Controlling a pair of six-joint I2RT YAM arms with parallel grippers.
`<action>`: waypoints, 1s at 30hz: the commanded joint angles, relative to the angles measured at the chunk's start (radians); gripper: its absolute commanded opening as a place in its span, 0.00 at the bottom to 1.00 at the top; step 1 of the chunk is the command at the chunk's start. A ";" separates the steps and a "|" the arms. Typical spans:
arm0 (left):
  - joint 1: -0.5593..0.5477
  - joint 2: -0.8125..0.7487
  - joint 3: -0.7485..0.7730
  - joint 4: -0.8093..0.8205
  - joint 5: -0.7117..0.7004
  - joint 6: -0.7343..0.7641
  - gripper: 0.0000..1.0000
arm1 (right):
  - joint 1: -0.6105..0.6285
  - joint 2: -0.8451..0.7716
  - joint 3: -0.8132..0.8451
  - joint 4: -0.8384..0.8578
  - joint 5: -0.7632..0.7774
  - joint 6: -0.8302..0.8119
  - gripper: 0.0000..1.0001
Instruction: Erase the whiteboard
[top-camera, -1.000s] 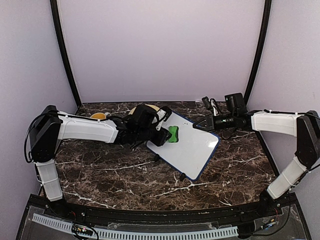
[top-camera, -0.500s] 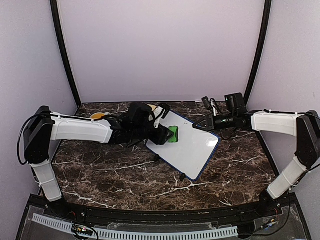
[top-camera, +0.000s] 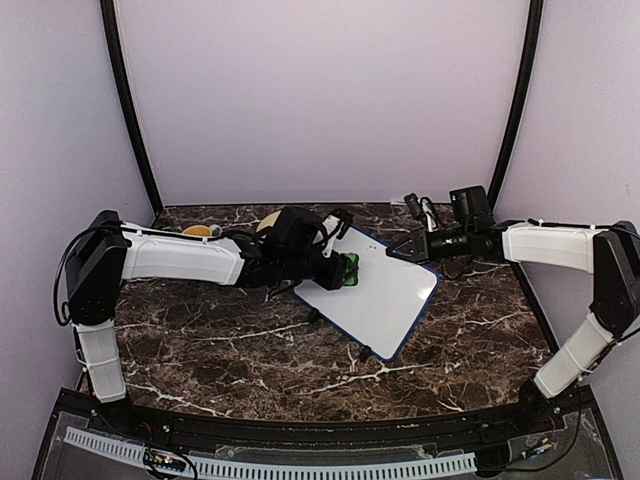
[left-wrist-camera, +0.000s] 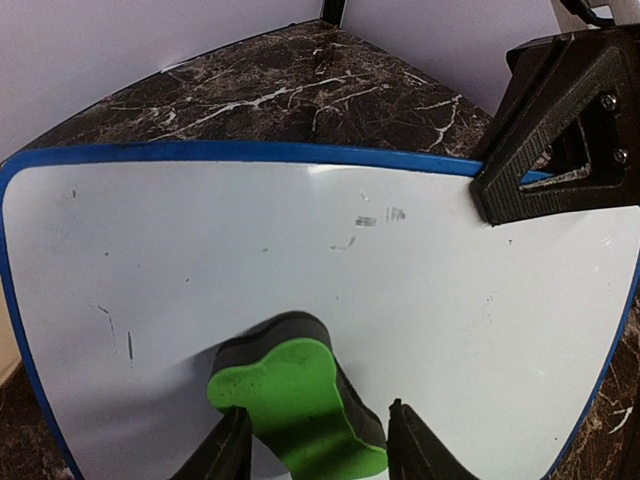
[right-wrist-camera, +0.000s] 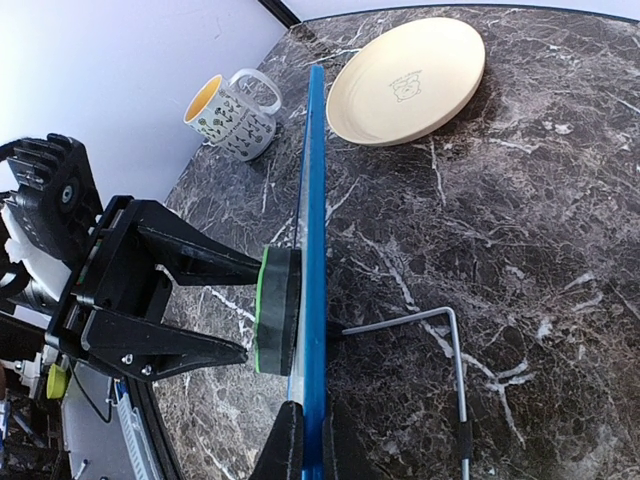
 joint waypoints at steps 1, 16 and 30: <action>-0.006 0.028 0.043 -0.028 -0.046 -0.021 0.46 | 0.024 0.026 -0.012 -0.048 -0.037 -0.042 0.00; -0.038 0.051 0.077 -0.088 -0.168 -0.006 0.55 | 0.024 0.024 -0.014 -0.042 -0.040 -0.038 0.00; -0.048 -0.077 -0.014 -0.026 -0.175 -0.058 0.59 | 0.023 0.019 -0.016 -0.046 -0.039 -0.040 0.00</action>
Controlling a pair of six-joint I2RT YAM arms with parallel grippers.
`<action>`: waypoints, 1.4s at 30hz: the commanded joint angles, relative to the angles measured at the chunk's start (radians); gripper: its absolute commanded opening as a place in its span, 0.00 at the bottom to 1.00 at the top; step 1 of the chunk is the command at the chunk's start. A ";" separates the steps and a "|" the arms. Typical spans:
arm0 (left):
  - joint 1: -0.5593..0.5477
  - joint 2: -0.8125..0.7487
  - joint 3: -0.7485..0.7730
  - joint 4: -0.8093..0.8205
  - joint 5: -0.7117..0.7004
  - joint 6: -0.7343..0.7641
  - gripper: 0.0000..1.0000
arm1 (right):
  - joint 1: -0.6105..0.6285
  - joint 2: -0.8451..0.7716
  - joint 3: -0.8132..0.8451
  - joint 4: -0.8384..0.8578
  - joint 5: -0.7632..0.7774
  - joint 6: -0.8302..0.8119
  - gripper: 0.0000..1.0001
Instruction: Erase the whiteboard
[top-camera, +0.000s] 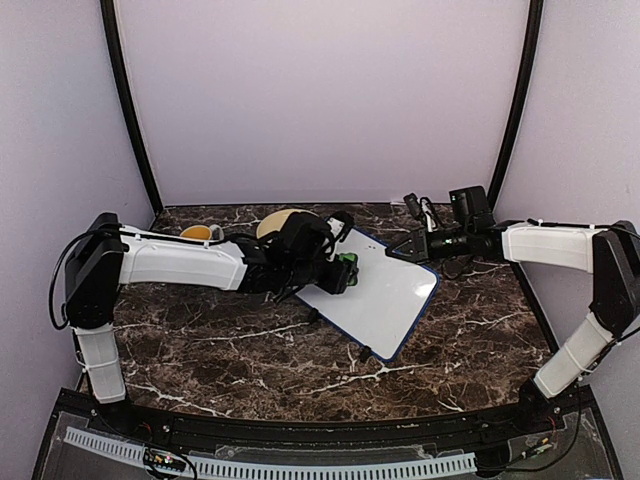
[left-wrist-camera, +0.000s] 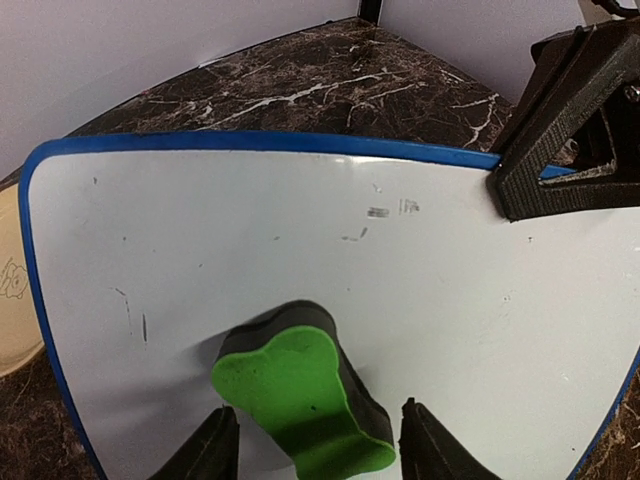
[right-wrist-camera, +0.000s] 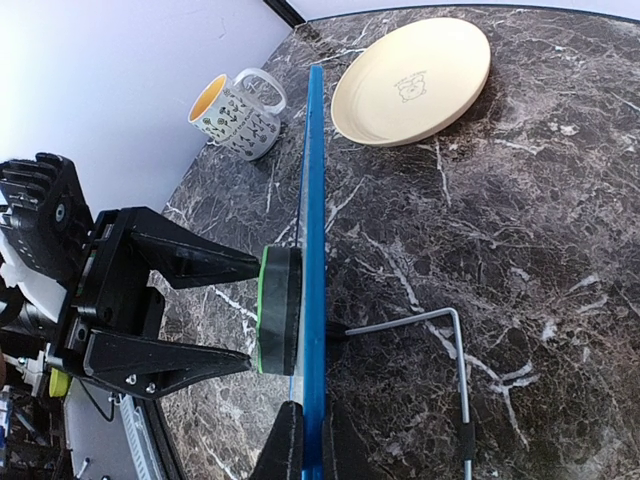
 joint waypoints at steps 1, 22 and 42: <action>-0.003 -0.085 -0.038 0.025 0.000 -0.056 0.61 | 0.025 0.015 -0.017 -0.051 -0.029 -0.043 0.00; 0.000 -0.010 0.028 -0.029 -0.046 -0.229 0.67 | 0.025 0.009 -0.013 -0.055 -0.031 -0.043 0.00; 0.021 0.037 0.065 -0.045 -0.076 -0.190 0.28 | 0.025 0.010 -0.011 -0.060 -0.028 -0.051 0.00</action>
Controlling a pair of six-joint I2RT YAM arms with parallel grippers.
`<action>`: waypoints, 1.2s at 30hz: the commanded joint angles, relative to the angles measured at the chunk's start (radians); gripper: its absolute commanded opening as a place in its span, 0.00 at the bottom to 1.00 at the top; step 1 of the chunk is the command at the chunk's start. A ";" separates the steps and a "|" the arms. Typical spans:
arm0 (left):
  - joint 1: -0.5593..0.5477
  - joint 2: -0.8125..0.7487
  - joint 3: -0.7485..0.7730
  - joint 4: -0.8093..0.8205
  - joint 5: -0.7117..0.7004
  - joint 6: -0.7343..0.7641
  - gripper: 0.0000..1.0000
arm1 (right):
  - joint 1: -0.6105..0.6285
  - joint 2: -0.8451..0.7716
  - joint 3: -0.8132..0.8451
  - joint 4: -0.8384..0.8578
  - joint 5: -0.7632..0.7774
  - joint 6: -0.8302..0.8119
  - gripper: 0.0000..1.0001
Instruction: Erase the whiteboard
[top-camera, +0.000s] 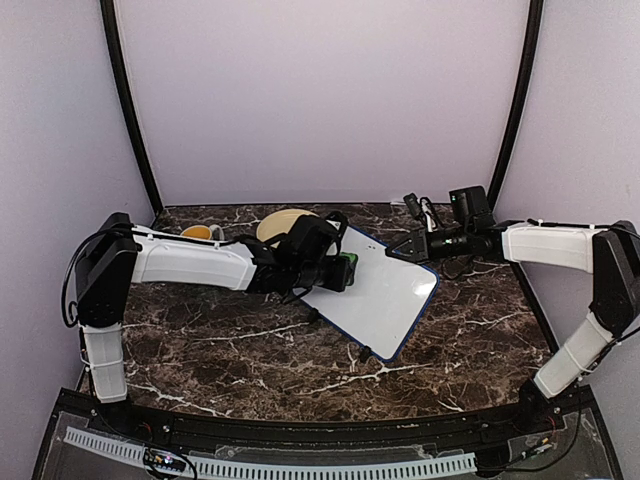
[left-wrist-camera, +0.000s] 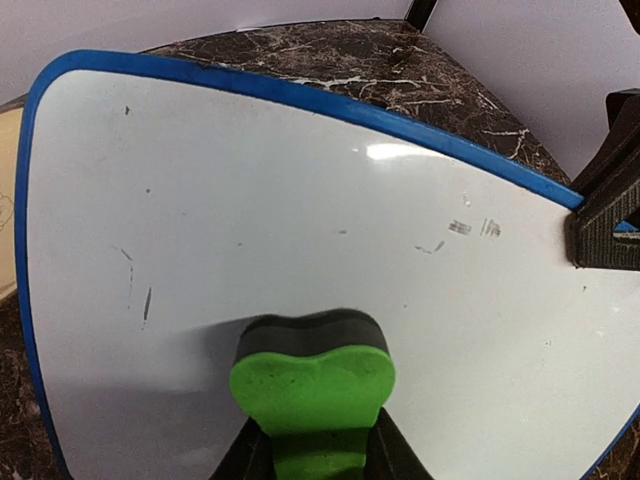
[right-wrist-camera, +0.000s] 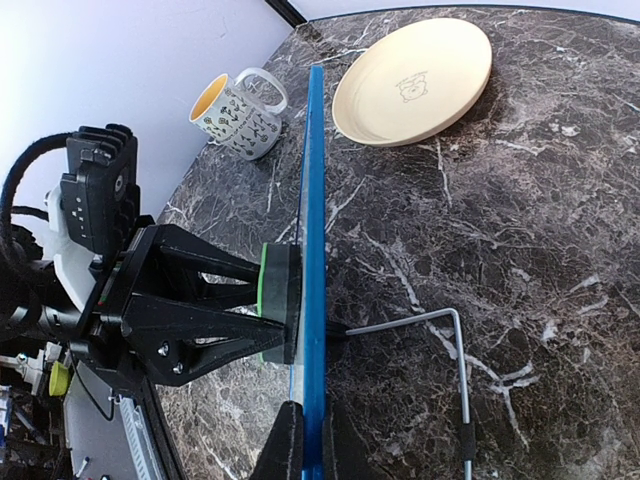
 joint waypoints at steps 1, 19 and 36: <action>0.034 -0.014 0.035 -0.025 -0.038 0.028 0.26 | 0.025 0.009 -0.011 -0.063 -0.024 -0.046 0.00; -0.063 0.131 0.263 -0.192 0.148 0.234 0.00 | 0.025 0.008 -0.007 -0.066 -0.020 -0.047 0.00; 0.097 -0.069 -0.327 0.151 0.100 0.049 0.00 | 0.024 0.009 -0.002 -0.073 -0.018 -0.060 0.00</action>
